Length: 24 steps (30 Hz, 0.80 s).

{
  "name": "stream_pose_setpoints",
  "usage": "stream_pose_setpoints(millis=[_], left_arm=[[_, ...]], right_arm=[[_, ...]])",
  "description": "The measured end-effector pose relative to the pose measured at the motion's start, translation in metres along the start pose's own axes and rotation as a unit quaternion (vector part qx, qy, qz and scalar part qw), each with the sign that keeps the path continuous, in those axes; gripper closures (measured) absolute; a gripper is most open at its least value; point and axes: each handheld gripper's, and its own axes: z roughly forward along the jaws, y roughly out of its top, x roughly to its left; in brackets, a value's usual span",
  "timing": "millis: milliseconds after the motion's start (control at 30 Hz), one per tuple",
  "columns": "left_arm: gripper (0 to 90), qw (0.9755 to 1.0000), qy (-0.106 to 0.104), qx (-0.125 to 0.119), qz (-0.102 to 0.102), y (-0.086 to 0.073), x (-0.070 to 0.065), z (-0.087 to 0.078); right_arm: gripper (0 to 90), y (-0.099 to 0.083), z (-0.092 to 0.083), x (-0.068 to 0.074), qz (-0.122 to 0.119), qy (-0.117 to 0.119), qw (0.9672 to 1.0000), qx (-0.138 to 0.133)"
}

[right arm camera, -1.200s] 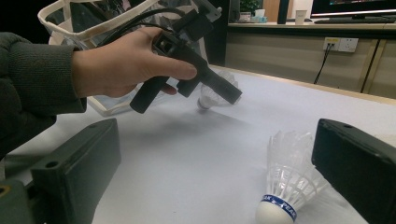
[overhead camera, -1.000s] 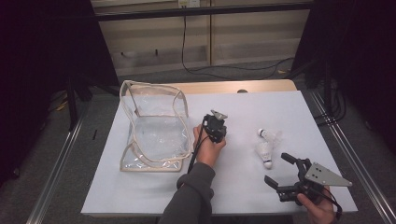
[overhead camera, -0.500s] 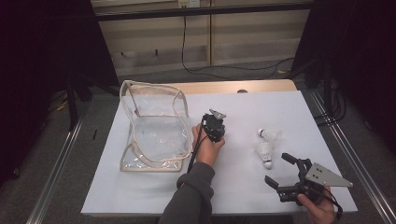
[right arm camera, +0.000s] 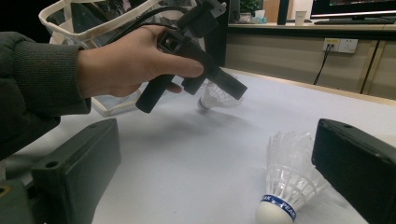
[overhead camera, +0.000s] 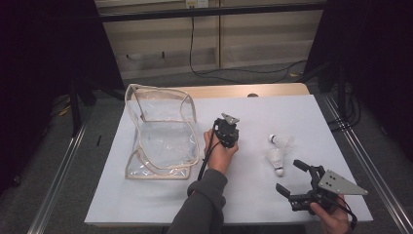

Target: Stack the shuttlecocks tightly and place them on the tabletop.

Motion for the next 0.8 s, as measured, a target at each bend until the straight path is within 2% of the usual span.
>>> stream_pose_setpoints(millis=[133, 167, 333, 400, 800], left_arm=[[90.0, 1.0, 0.0, 0.001, -0.001, 0.0005, -0.0005, 0.0015], [90.0, 1.0, -0.002, -0.002, -0.006, 0.0005, -0.0006, 0.0016], [89.5, 0.9999, -0.01, -0.007, -0.009, 0.0047, -0.0031, -0.0002], [89.2, 0.9999, -0.01, -0.007, -0.004, 0.0072, -0.0042, -0.001], [87.7, 0.9998, -0.018, -0.009, -0.009, 0.0081, -0.0051, -0.0011]], right_arm=[[0.7, -0.0001, 0.0001, 0.0001, -0.001, 0.0, 1.0, 0.001], [0.8, -0.0001, 0.0002, 0.0001, -0.001, 0.0, 1.0, 0.001], [0.8, -0.0002, 0.0003, 0.0001, 0.0, 0.001, 1.0, 0.001], [0.8, -0.0003, 0.0004, 0.0, -0.001, 0.001, 1.0, 0.001], [0.8, -0.0004, 0.0001, 0.0, -0.002, 0.001, 1.0, 0.001]])
